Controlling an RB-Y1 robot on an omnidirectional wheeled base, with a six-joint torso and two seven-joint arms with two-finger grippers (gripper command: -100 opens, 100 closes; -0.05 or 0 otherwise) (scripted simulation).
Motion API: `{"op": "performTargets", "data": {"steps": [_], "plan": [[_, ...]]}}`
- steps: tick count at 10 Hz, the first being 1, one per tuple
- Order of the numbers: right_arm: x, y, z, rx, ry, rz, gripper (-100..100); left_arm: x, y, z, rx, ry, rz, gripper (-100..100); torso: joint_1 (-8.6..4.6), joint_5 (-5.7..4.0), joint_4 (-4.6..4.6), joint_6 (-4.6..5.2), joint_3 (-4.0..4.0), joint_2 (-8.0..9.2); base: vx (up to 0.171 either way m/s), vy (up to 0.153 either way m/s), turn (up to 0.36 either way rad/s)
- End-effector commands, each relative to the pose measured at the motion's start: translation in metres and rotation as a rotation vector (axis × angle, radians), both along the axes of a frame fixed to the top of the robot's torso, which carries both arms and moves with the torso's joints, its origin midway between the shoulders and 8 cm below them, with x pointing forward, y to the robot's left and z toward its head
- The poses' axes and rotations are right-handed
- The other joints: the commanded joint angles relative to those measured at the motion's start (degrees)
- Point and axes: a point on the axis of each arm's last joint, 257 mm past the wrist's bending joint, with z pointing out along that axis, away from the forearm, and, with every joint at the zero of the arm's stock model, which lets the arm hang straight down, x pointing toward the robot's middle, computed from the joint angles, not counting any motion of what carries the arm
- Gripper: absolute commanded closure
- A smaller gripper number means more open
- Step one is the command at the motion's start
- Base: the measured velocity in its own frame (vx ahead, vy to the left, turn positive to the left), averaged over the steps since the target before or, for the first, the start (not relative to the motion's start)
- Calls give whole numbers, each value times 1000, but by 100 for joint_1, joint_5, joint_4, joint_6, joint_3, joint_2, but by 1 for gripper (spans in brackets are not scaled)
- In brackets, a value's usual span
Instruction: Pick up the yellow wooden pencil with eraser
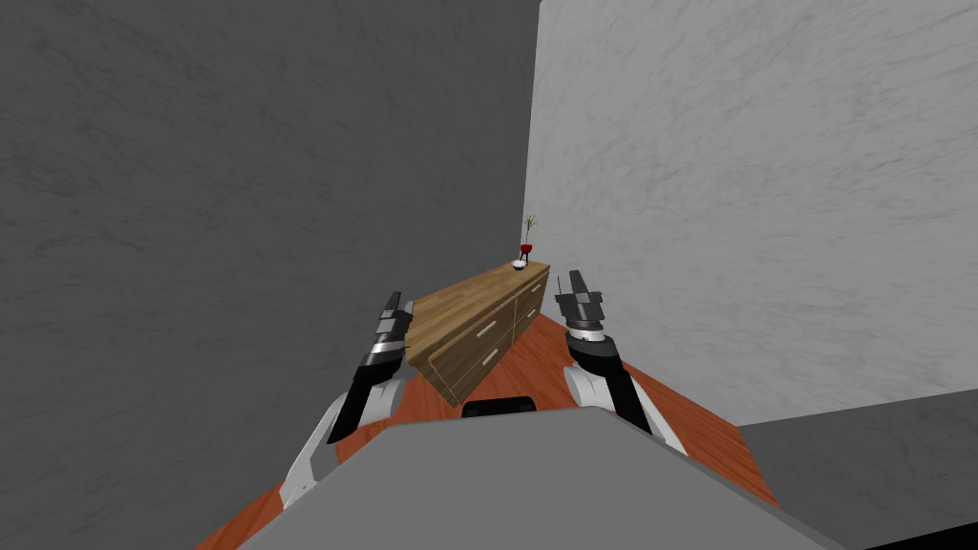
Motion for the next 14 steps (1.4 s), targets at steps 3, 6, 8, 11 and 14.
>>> {"op": "performTargets", "data": {"steps": [3,6,8,11,14], "plan": [[0,0,0,0,0,0,0,16,19,-17,20,95,46,-100,-1,0,0,0,-1,-2,1,-35,-4],[0,0,0,0,0,0,0,26,34,-30,33,160,81,-100,4,1,0,0,-1,-1,0,-26,-6],[0,0,0,0,0,0,0,33,49,-40,47,218,116,-100,-3,0,-1,0,-2,-3,7,-42,-7],[0,0,0,0,0,0,0,40,67,-53,57,284,157,-100,-3,-1,-1,0,-3,-5,8,-37,-6],[0,0,0,0,0,0,0,49,101,-65,87,368,229,-100,2,1,-2,-1,-3,-5,15,-36,-15]]}}
